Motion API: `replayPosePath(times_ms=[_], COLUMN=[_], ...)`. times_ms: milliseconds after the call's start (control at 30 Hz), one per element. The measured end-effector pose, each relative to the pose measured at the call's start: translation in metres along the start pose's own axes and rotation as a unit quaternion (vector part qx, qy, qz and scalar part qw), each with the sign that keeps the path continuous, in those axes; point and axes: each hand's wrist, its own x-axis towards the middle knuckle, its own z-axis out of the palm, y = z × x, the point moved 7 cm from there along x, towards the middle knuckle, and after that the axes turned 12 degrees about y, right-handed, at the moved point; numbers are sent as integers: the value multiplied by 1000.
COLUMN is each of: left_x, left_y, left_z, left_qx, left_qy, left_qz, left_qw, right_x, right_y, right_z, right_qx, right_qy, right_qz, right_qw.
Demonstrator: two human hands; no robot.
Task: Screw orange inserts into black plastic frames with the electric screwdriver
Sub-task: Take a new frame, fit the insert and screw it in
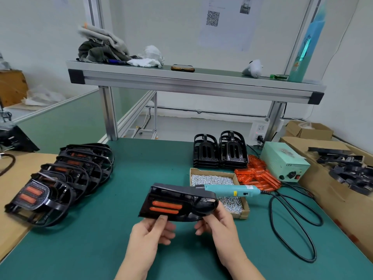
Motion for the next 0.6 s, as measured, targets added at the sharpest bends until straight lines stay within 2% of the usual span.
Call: replayPosePath(times_ms=[100,333,467,600], left_x=[-2,5,10,16], left_y=[0,-2,-4,-5], left_z=[2,-26,-34,-42], left_qx=[-1,-75,-88,-82], left_qy=[9,133,166,187], left_qz=[-5,-29,-45,-50], left_qw=[1000,988,981,978], right_x=[-7,-19,-20,-22], right_y=[2,10,23,26], right_z=[15,61,66,68], right_qx=[-26,-61,-149,-232], right_qy=[-29,-87,-108,-114], right_qz=[16,42,40,-2], right_qw=[999,993,982,966])
